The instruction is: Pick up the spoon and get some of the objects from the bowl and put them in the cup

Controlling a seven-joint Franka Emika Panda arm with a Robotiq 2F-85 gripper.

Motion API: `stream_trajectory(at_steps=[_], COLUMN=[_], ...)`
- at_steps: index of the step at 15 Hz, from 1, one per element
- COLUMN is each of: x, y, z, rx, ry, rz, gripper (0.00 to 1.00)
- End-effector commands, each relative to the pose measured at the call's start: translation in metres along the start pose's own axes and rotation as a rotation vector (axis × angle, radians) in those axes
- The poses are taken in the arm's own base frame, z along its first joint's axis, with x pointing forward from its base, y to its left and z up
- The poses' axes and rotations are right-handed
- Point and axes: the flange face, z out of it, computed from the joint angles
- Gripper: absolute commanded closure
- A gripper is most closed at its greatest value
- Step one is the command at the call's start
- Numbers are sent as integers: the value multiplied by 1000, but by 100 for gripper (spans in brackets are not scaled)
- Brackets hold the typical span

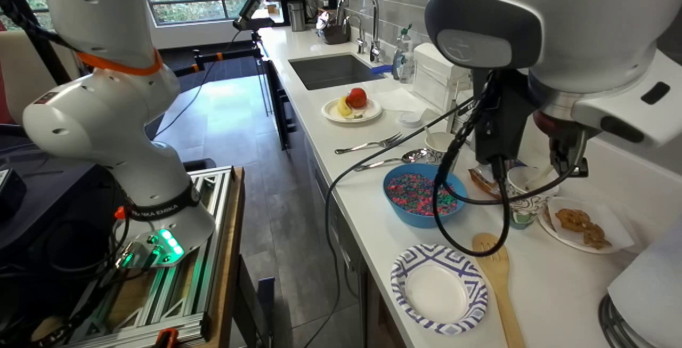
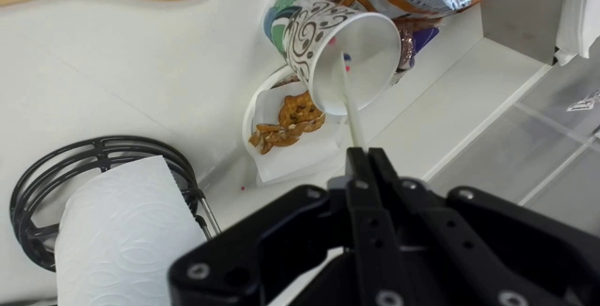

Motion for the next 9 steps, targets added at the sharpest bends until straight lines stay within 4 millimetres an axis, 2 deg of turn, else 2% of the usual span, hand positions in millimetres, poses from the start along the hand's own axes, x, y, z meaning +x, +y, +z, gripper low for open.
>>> stream_trajectory(at_steps=[1,9], x=[-10,-11], y=[-13,-23], z=[-5,-19], rx=[-50,-24], ry=[5,22], rz=[-11,-11], gripper=[99,99])
